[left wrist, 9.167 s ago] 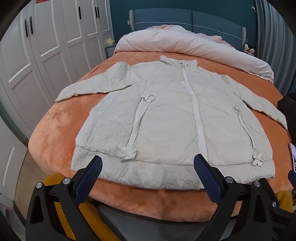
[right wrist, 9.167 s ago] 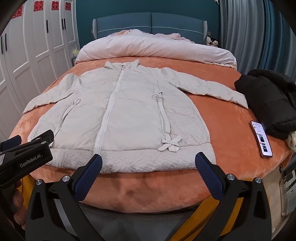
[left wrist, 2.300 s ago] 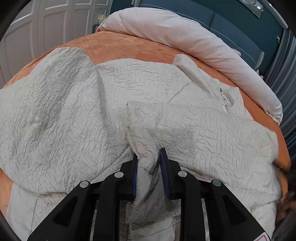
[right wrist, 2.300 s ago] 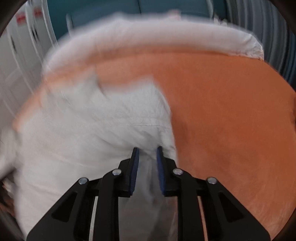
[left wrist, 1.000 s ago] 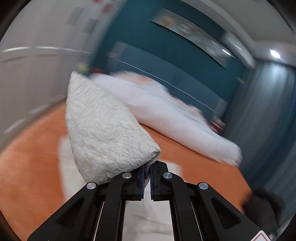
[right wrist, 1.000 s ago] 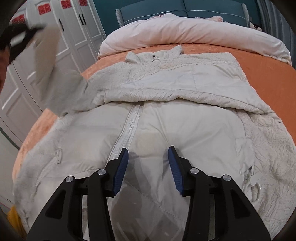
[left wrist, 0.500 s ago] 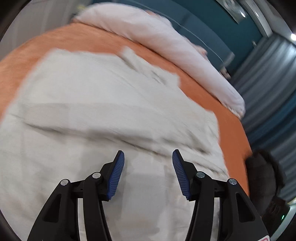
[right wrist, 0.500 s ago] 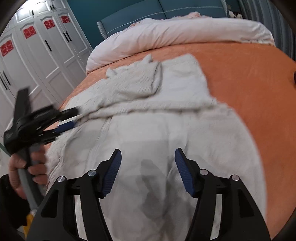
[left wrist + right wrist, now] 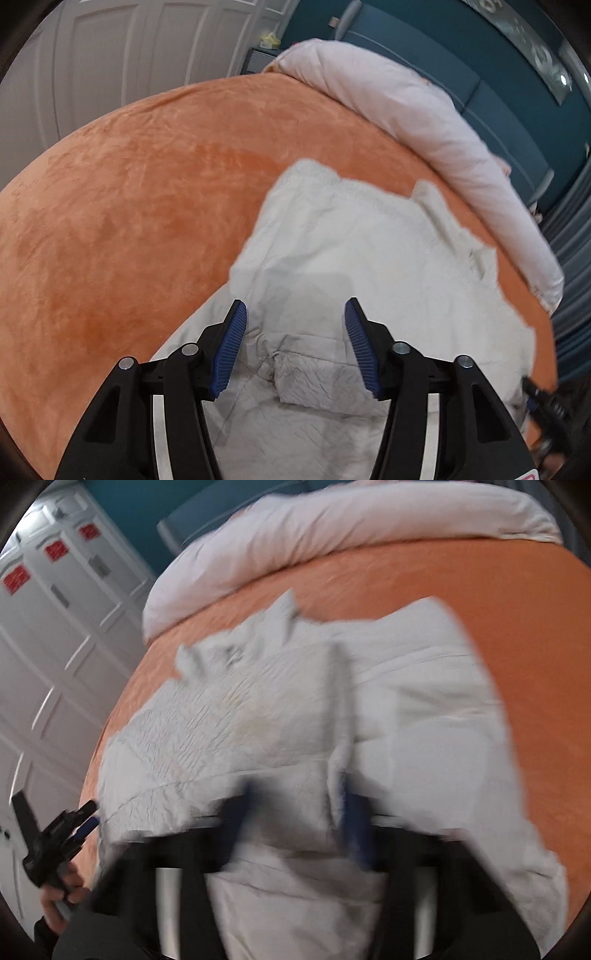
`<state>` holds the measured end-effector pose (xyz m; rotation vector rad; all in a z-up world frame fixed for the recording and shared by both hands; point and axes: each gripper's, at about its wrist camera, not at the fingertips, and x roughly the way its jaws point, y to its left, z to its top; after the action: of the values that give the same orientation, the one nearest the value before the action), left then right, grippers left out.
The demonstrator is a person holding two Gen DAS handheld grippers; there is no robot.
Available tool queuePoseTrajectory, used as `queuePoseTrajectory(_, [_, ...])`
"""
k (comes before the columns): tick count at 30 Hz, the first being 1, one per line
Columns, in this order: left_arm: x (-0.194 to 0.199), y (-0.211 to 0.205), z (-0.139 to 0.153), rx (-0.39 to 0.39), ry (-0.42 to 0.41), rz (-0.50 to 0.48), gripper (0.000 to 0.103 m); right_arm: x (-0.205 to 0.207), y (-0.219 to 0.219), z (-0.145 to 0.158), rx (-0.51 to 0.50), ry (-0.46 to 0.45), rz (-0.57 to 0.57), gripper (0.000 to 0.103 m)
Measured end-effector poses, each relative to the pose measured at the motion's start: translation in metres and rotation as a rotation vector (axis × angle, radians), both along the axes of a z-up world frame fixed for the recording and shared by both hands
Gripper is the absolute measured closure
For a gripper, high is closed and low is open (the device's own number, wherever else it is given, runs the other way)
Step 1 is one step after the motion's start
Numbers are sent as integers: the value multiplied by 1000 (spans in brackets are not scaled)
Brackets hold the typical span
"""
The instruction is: Fold large clothes
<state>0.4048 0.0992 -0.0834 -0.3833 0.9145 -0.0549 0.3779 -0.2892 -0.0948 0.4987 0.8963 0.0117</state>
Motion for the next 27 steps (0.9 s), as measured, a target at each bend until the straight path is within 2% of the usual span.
queuePoseTrajectory(1, [0, 0, -7, 21, 10, -1, 55, 1, 4, 9, -6, -25, 13, 97])
queuePoseTrajectory(2, [0, 2, -11, 23, 13, 0, 59, -5, 6, 25, 7, -94, 24, 98])
queuePoseTrajectory(4, [0, 2, -15, 29, 12, 3, 60, -24, 3, 67, 43, -282, 45, 99])
queuePoseTrajectory(6, [0, 2, -21, 37, 13, -1, 62, -33, -3, 77, 29, -335, 40, 99])
queuePoseTrajectory(8, [1, -1, -29, 48, 25, -3, 62, -17, -8, 43, -57, -185, 32, 99])
queuePoseTrajectory(9, [1, -3, -32, 64, 24, -4, 61, -6, -9, 15, -69, -82, 31, 98])
queuePoseTrajectory(10, [1, -6, -34, 82, 17, -10, 61, 2, -13, -21, -36, 31, 43, 97])
queuePoseTrajectory(11, [0, -8, -34, 93, 15, -12, 61, 1, -16, -34, 0, 38, 41, 98])
queuePoseTrajectory(14, [-2, -12, -38, 127, 4, -10, 61, -9, -18, -20, 2, 19, -14, 93])
queuePoseTrajectory(16, [-2, -12, -39, 131, 1, -7, 61, -23, -15, -4, -41, 0, -70, 93])
queuePoseTrajectory(18, [-3, -14, -40, 143, -5, -6, 61, -38, -10, 16, -118, -71, -138, 91])
queuePoseTrajectory(20, [-4, -15, -40, 155, -13, -5, 61, -42, 11, 47, -171, -168, -86, 91])
queuePoseTrajectory(22, [-4, -16, -41, 161, -18, -2, 61, -22, 48, 69, -207, -198, 33, 91])
queuePoseTrajectory(25, [-4, -17, -42, 168, -21, 0, 61, 15, 104, 76, -198, -207, 197, 91])
queuePoseTrajectory(27, [-4, -18, -42, 173, -23, -1, 61, 40, 136, 68, -232, -188, 253, 91])
